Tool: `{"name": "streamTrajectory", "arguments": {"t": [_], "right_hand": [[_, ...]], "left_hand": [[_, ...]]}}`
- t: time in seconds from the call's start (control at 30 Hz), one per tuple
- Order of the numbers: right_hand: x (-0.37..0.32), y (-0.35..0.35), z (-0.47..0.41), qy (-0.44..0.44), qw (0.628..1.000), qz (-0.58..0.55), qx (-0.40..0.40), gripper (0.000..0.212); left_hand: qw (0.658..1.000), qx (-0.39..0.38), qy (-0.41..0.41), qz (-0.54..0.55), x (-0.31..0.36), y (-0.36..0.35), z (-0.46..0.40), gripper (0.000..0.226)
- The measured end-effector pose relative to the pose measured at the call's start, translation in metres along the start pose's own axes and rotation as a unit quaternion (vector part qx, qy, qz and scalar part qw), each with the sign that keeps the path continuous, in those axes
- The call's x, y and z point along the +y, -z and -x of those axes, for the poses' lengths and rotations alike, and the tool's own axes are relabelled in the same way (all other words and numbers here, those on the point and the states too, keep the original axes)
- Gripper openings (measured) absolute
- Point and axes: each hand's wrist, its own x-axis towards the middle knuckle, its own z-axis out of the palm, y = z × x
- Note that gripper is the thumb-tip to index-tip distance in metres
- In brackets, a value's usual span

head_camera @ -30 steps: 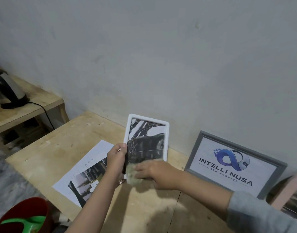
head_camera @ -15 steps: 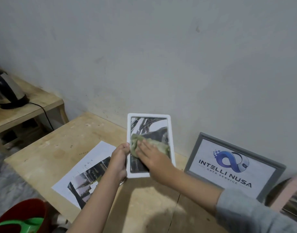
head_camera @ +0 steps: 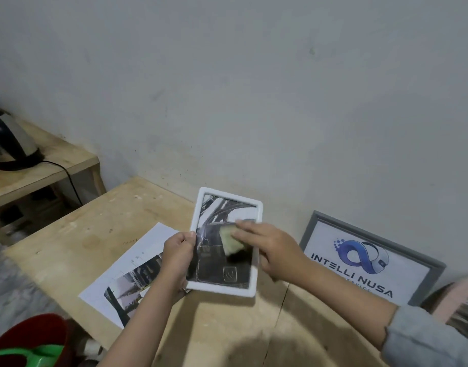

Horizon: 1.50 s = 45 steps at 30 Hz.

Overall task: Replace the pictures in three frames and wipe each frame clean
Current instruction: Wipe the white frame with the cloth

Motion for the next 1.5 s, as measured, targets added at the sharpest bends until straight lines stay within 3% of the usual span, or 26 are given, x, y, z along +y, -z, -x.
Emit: {"name": "streamTrajectory", "arguments": {"t": [0.1, 0.2, 0.3, 0.47, 0.57, 0.67, 1.03, 1.23, 1.37, 1.47, 1.5], "right_hand": [[0.003, -0.004, -0.032, 0.057, 0.989, 0.12, 0.064, 0.057], [0.013, -0.023, -0.052, 0.121, 0.965, 0.229, 0.047, 0.036], [0.019, -0.029, -0.057, 0.108, 0.952, 0.283, 0.031, 0.038], [0.008, -0.017, -0.075, 0.016, 0.956, 0.288, 0.048, 0.044], [0.01, -0.009, -0.078, -0.059, 0.96, 0.272, 0.028, 0.071], [0.017, 0.002, -0.069, -0.093, 0.955, 0.281, -0.01, 0.081], [0.043, -0.003, -0.014, -0.143, 0.966, 0.21, -0.057, 0.084], [0.023, -0.033, 0.029, -0.075, 0.971, 0.216, -0.069, 0.076], [0.005, -0.034, 0.056, -0.077, 0.961, 0.212, -0.161, 0.078], [0.004, -0.018, 0.063, -0.138, 0.958, 0.118, -0.224, 0.072], [0.005, -0.011, 0.06, -0.183, 0.958, 0.074, -0.207, 0.069]], "left_hand": [[0.995, -0.043, -0.045, -0.075, 0.0, -0.014, 0.011, 0.032], [0.989, -0.044, -0.098, -0.101, 0.002, -0.027, 0.024, 0.029], [0.982, -0.025, -0.141, -0.124, 0.003, -0.03, 0.029, 0.027], [0.976, -0.001, -0.172, -0.131, 0.005, -0.024, 0.029, 0.027], [0.978, 0.0, -0.171, -0.119, 0.004, -0.021, 0.027, 0.028], [0.987, 0.013, -0.146, -0.068, 0.001, -0.015, 0.025, 0.033], [0.994, 0.075, -0.079, 0.027, 0.011, -0.003, 0.0, 0.032], [0.991, 0.11, -0.059, 0.055, 0.014, -0.012, -0.004, 0.025], [0.988, 0.135, -0.068, 0.039, 0.013, -0.012, -0.006, 0.03], [0.988, 0.14, -0.067, 0.016, 0.009, -0.01, -0.01, 0.031], [0.989, 0.135, -0.067, 0.004, 0.009, -0.009, -0.01, 0.031]]}}
